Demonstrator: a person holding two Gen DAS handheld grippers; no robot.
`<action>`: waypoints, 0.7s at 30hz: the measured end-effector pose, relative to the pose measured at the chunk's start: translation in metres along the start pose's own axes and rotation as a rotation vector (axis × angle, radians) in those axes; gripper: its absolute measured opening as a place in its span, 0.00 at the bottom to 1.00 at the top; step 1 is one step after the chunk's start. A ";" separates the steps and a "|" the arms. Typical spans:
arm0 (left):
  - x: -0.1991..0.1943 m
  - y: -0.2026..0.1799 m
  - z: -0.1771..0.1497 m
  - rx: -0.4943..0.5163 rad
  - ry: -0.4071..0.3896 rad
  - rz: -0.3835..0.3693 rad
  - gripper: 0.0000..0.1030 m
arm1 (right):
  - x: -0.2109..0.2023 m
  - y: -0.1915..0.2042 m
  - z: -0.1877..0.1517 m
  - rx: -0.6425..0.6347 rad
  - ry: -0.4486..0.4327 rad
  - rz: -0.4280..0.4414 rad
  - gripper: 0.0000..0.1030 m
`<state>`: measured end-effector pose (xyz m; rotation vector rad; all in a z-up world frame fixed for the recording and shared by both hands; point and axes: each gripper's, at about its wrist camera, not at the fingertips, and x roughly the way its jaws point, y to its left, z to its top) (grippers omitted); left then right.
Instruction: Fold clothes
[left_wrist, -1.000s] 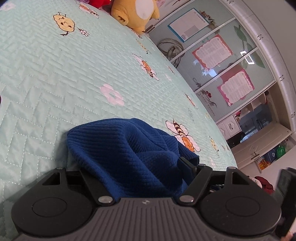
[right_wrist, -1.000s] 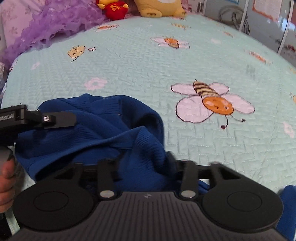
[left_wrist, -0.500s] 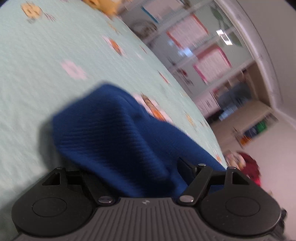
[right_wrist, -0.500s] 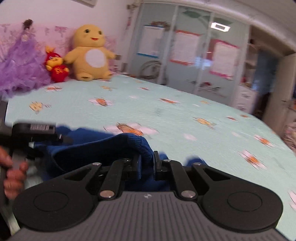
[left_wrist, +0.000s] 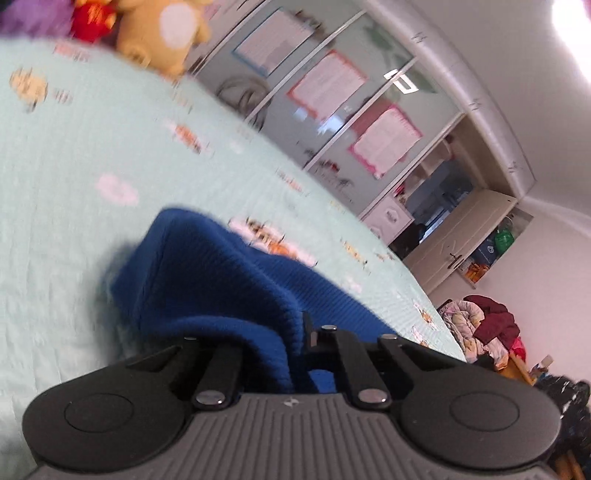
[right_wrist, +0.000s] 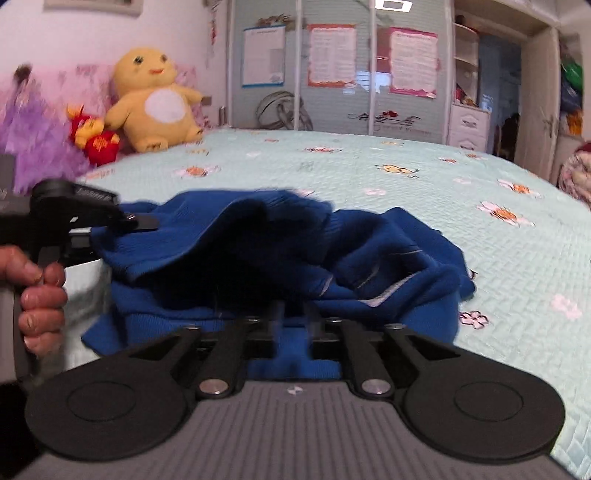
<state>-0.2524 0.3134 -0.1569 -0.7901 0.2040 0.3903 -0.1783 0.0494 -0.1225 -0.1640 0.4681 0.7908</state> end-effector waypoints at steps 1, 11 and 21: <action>0.001 -0.001 -0.001 0.003 0.002 -0.003 0.07 | -0.004 -0.007 0.000 0.027 -0.011 -0.009 0.46; 0.020 -0.001 -0.007 0.026 0.065 0.079 0.51 | 0.030 -0.004 -0.008 0.045 0.028 0.015 0.49; 0.029 -0.014 -0.008 0.157 0.006 0.173 0.73 | 0.138 -0.025 0.022 0.128 0.080 -0.058 0.39</action>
